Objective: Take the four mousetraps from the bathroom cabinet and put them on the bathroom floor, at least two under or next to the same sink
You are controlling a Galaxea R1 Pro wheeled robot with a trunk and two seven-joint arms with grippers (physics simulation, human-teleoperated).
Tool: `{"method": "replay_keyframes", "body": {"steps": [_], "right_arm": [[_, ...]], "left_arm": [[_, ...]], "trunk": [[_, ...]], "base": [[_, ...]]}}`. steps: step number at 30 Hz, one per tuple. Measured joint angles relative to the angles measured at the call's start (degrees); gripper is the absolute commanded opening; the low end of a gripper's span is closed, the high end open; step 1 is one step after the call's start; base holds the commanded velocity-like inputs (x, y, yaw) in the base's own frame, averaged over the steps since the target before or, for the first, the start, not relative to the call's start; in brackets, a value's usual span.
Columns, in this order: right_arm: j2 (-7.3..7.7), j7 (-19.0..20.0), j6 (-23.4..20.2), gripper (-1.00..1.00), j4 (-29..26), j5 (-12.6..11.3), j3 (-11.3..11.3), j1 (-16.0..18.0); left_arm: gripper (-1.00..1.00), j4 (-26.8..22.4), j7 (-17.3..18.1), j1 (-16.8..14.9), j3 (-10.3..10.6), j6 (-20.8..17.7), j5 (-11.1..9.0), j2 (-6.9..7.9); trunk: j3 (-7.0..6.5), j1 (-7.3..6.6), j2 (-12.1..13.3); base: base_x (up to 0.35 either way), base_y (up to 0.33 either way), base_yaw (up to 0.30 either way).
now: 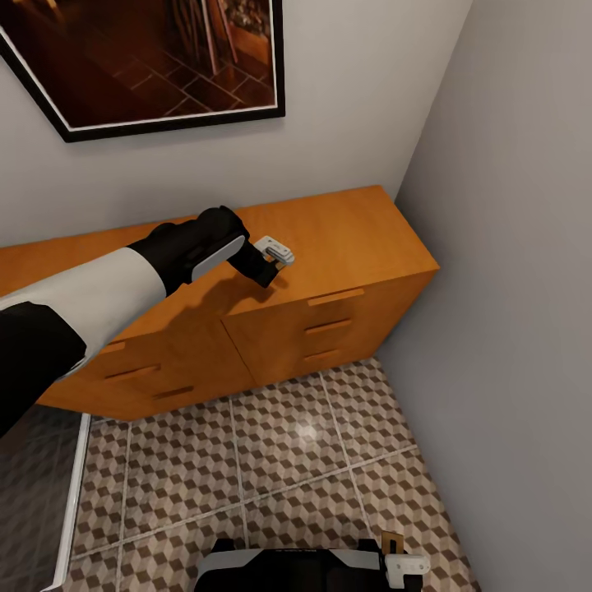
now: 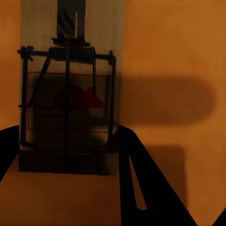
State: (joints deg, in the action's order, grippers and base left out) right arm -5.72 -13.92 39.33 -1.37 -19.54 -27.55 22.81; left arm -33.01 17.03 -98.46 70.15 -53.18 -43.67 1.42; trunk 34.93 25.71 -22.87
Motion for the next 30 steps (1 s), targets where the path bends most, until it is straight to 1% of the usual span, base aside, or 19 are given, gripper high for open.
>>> {"method": "replay_keyframes", "body": {"steps": [10,12,14,16,17,18,21,24,30], "right_arm": [[0.00,0.0,0.0,-1.00,0.0,0.0,0.0,0.0],[-0.04,0.0,0.0,-1.00,0.0,0.0,0.0,0.0],[-0.05,0.0,0.0,-1.00,0.0,0.0,0.0,0.0],[-0.05,0.0,-0.1,-1.00,0.0,0.0,0.0,0.0],[-0.05,0.0,-0.1,-1.00,0.0,0.0,0.0,0.0],[-0.05,0.0,-0.1,-1.00,0.0,0.0,0.0,0.0],[-0.05,0.0,-0.1,-1.00,0.0,0.0,0.0,0.0],[-0.06,0.0,-0.1,-1.00,0.0,0.0,0.0,0.0],[-0.06,0.0,-0.1,-1.00,0.0,0.0,0.0,0.0]], "left_arm": [[-1.00,-0.3,0.0,0.2,-0.2,0.0,0.6,0.00],[-1.00,-0.7,0.0,0.3,-0.3,0.0,1.3,0.01],[-1.00,-1.7,-0.2,0.7,-0.4,0.1,2.5,0.09],[-1.00,-2.6,-0.2,1.1,-0.8,0.0,2.7,0.11],[-1.00,-3.0,-0.2,1.3,-1.3,0.0,2.6,0.11],[-1.00,-3.4,-0.2,1.4,-2.0,-0.4,0.2,0.10],[-1.00,-4.5,-0.1,1.3,-4.4,-0.6,0.1,0.20],[-1.00,-5.7,-0.2,1.3,-5.6,-1.0,0.2,0.30],[-1.00,-7.2,-0.2,1.3,-6.3,-2.0,0.2,0.64]], "trunk": [[0.00,0.00,0.0],[0.00,0.00,0.0],[0.00,0.01,0.0],[0.00,0.01,0.0],[0.00,0.02,0.0],[0.01,0.04,0.0],[0.01,0.04,0.0],[0.01,0.04,0.0],[0.01,0.04,0.0]], "base": [[0.000,0.000,0.000],[0.000,0.000,0.000],[0.000,0.000,0.000],[0.000,0.000,0.000],[0.000,0.000,0.000],[0.000,0.000,0.000],[0.000,0.000,0.000],[0.000,0.000,0.000],[0.000,0.000,0.000]]}}
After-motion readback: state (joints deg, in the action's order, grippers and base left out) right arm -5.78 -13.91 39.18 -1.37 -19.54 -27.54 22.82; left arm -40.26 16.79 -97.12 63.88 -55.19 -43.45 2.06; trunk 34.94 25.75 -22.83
